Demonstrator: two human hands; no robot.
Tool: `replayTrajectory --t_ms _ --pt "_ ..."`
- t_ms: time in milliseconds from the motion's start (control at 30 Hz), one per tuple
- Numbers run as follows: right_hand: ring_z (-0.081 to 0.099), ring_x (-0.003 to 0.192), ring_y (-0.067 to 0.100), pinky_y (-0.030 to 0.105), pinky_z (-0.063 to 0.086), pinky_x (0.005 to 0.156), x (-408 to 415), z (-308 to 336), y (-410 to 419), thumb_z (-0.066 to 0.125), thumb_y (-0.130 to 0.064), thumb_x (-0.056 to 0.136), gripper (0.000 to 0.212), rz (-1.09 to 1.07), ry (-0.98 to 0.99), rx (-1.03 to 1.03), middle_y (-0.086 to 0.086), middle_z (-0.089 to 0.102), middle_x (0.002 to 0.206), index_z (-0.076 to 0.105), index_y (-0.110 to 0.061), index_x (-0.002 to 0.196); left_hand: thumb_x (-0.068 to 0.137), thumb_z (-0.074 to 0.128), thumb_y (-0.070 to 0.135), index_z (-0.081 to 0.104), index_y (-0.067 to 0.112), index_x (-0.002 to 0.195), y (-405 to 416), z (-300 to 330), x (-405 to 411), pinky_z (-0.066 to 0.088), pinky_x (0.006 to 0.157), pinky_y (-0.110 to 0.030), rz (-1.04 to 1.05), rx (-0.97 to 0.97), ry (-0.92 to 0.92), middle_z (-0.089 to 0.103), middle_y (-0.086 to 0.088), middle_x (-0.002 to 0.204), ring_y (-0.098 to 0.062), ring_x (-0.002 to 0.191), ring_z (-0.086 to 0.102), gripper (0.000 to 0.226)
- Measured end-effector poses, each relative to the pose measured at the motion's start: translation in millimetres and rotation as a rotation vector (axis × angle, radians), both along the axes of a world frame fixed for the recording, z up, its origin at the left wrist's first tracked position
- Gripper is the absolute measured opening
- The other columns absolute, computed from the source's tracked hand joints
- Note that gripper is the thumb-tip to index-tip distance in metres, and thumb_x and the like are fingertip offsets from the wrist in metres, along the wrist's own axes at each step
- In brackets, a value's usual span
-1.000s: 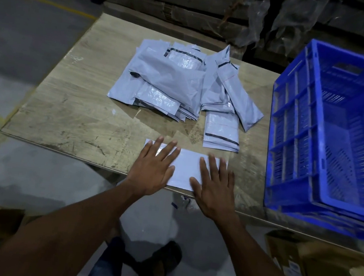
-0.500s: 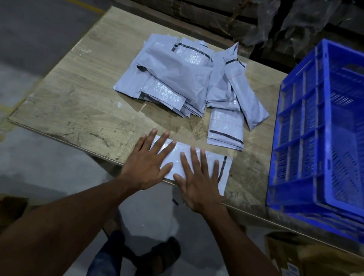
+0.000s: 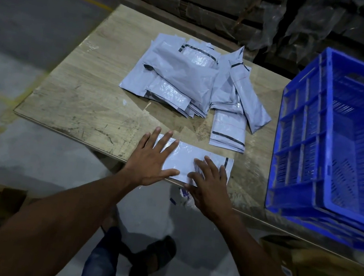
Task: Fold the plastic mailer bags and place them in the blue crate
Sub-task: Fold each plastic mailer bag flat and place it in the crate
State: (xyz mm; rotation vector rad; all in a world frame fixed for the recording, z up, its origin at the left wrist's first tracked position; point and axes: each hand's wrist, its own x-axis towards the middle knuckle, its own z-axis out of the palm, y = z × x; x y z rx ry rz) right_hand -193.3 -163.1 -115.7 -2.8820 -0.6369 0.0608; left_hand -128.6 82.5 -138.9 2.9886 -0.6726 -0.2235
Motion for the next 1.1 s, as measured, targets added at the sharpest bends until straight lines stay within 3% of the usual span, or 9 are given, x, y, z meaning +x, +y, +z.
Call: replayTrajectory --t_ms 200,333,500,633,800,900,1000,1033,1100 --pt "0.033 0.147 0.036 0.068 0.026 0.111 1.5 0.6 0.1 0.073 -0.035 0.090 0.015 -0.036 -0.041 0.106 0.005 0.048 0.151 0.070 -0.027 0.103 0.091 0.010 0.087 -0.004 0.030 0.166 -1.6 1.8 -1.7 -0.008 0.127 -0.053 0.005 -0.001 0.005 -0.023 -0.004 0.171 -0.028 0.155 -0.027 0.095" --pt "0.035 0.145 0.036 0.070 0.024 0.111 3.1 7.0 4.8 0.074 -0.028 0.088 0.006 -0.003 -0.094 0.049 0.006 0.052 0.148 0.070 -0.025 0.091 0.092 0.012 0.087 -0.003 0.025 0.166 -1.4 3.5 -4.1 -0.005 0.126 -0.056 -0.001 -0.039 -0.006 -0.023 -0.006 0.171 -0.027 0.156 -0.026 0.098" --pt "0.040 0.140 0.031 0.064 0.031 0.110 16.6 11.0 8.8 0.069 -0.024 0.090 0.011 -0.119 -0.096 0.032 0.008 0.057 0.138 0.069 -0.016 0.098 0.095 0.036 0.078 0.017 0.023 0.166 9.7 3.4 -9.3 0.007 0.123 -0.068 -0.139 -0.200 -0.125 -0.006 -0.006 0.174 -0.033 0.159 -0.010 0.091" --pt "0.050 0.127 0.033 0.063 0.043 0.097 20.6 25.9 3.5 0.069 -0.017 0.092 0.007 -0.162 -0.107 0.157 0.014 0.059 0.133 0.066 -0.012 0.096 0.104 0.039 0.052 0.035 0.029 0.161 10.4 -5.1 -8.2 0.015 0.117 -0.075 -0.172 -0.193 -0.176 0.013 -0.003 0.173 -0.037 0.159 0.002 0.061" --pt "0.030 0.148 0.038 0.074 0.025 0.108 2.2 40.2 1.3 0.069 -0.013 0.087 0.032 0.258 -0.275 0.030 -0.001 0.053 0.150 0.070 -0.019 0.118 0.105 0.033 0.038 0.037 0.032 0.159 11.7 -8.6 -4.2 0.014 0.120 -0.071 -0.114 -0.280 -0.112 0.018 -0.004 0.172 -0.042 0.158 0.007 0.055" --pt "0.020 0.152 0.038 0.077 0.021 0.107 4.8 32.0 2.4 0.065 -0.009 0.091 0.027 0.470 -0.248 -0.087 -0.006 0.062 0.140 0.074 -0.022 0.113 0.105 0.028 0.038 0.037 0.032 0.159 13.3 -8.4 -3.0 0.014 0.119 -0.071 -0.140 -0.291 -0.079 0.021 -0.007 0.171 -0.044 0.157 0.011 0.055" --pt "0.040 0.142 0.041 0.062 0.044 0.102 23.9 28.4 4.2 0.061 -0.011 0.092 0.018 0.499 -0.204 -0.136 -0.001 0.072 0.118 0.074 -0.017 0.103 0.107 0.027 0.046 0.035 0.031 0.160 14.3 -7.7 -3.2 0.014 0.121 -0.068 -0.120 -0.348 -0.078 0.019 -0.008 0.172 -0.038 0.159 0.010 0.056" --pt "0.053 0.131 0.041 0.053 0.055 0.090 30.5 32.5 4.2 0.055 -0.014 0.092 0.021 0.485 -0.203 -0.100 0.003 0.074 0.110 0.075 -0.013 0.099 0.106 0.030 0.050 0.029 0.030 0.163 13.2 -7.0 -4.1 0.014 0.122 -0.066 -0.079 -0.390 -0.076 0.016 -0.009 0.172 -0.035 0.159 0.007 0.060" --pt "0.068 0.112 0.037 0.042 0.062 0.070 39.9 45.1 1.4 0.046 -0.021 0.092 0.033 0.433 -0.204 -0.007 0.008 0.076 0.106 0.076 -0.008 0.099 0.102 0.038 0.056 0.013 0.025 0.166 8.8 -3.7 -7.2 0.011 0.126 -0.060 0.049 -0.497 -0.068 0.008 -0.008 0.174 -0.029 0.160 0.003 0.076"
